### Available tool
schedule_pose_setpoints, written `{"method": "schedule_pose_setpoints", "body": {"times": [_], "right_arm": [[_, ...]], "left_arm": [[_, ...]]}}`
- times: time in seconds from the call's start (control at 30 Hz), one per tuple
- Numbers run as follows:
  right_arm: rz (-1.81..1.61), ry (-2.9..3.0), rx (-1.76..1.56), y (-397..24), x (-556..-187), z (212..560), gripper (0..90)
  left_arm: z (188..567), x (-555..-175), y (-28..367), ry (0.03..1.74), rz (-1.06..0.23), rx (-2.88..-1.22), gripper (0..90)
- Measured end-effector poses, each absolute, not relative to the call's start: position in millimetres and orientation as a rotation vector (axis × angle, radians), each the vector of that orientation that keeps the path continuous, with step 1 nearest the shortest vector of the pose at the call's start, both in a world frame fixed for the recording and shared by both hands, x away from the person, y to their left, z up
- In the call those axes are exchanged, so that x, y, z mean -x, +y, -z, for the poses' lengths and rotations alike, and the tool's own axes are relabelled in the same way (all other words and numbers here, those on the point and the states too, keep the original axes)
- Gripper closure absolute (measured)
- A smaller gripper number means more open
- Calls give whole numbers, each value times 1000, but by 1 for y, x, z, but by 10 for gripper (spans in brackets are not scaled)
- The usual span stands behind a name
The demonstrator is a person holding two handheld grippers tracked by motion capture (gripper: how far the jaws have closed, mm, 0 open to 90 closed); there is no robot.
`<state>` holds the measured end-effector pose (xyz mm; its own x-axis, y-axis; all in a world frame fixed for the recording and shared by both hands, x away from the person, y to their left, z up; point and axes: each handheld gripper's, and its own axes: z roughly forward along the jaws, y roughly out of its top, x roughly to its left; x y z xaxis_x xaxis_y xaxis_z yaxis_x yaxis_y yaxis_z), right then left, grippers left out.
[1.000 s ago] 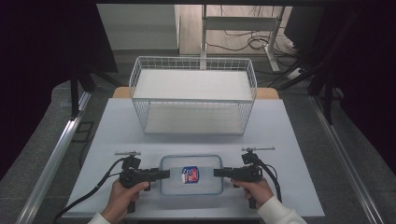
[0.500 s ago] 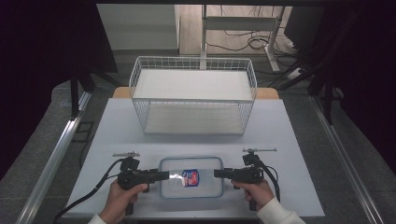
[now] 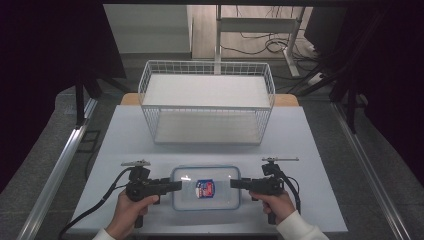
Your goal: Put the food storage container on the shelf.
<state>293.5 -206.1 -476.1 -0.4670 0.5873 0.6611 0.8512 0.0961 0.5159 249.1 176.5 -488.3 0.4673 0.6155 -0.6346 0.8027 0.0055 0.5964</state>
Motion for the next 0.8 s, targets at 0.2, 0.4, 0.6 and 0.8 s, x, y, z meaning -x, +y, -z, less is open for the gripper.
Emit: {"method": "schedule_pose_setpoints", "body": {"times": [0.2,0.4,0.6,0.8], "right_arm": [[1327,-2101,1422,-206,-297,472,493],[1350,-2109,1418,-205,-303,470,493],[1365,-2117,1410,-204,-307,467,493],[1384,-2129,1406,-204,-314,464,493]], "left_arm": [[484,-254,177,1218,217,-1694,470],[480,-262,178,1211,207,-1697,471],[478,-267,179,1207,201,-1691,471],[477,-276,179,1204,208,-1687,473]]}}
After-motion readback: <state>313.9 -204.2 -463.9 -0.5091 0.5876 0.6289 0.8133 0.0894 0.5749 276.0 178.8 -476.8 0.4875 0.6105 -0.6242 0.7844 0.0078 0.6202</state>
